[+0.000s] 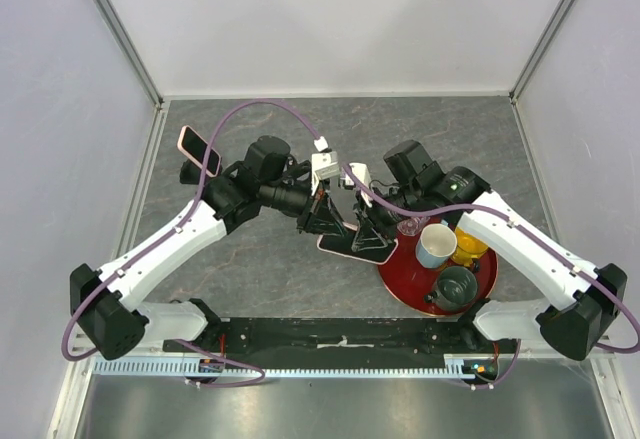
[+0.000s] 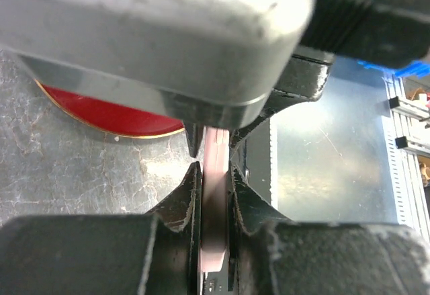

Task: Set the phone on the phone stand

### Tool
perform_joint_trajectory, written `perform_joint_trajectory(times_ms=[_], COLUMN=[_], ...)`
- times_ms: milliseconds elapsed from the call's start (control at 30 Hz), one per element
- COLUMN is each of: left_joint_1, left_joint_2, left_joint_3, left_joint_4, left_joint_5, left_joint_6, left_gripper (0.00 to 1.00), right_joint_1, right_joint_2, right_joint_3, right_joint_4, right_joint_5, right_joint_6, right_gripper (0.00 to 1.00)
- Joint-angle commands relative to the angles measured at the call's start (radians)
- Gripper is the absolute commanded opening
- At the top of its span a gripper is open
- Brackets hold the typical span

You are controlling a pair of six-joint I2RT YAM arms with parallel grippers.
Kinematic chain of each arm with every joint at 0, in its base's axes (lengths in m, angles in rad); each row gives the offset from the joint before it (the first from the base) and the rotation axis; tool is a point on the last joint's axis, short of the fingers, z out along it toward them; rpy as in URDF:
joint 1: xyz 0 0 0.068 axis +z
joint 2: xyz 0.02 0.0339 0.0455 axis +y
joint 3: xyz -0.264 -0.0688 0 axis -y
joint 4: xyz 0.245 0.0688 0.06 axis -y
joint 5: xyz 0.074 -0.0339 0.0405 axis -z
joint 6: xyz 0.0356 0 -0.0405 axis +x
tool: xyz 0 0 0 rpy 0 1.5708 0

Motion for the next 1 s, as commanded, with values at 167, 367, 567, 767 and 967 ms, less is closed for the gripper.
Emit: perform_joint_trajectory(times_ms=[167, 367, 567, 767, 967], left_joint_1=[0.003, 0.027, 0.116, 0.211, 0.237], left_joint_2=[-0.094, -0.126, -0.206, -0.203, -0.181], left_joint_3=[0.024, 0.019, -0.069, -0.131, -0.163], left_joint_4=[0.165, 0.206, 0.421, 0.643, 0.776], left_joint_5=[0.02, -0.016, 0.027, 0.084, 0.165], left_joint_6=[-0.027, -0.096, -0.259, -0.453, -0.557], left_gripper=[0.02, 0.31, 0.59, 0.62, 0.63], right_joint_1=[0.002, 0.003, -0.003, -0.004, -0.003], right_joint_2=[-0.063, -0.239, -0.356, -0.396, -0.399], right_joint_3=[-0.14, -0.327, -0.465, -0.542, -0.563], right_joint_4=[0.181, 0.558, 0.861, 1.135, 1.41], right_joint_5=[-0.144, -0.066, 0.03, 0.057, 0.059], right_joint_6=[0.132, 0.358, 0.517, 0.724, 0.887], right_gripper=[0.0, 0.0, 0.0, 0.0, 0.0])
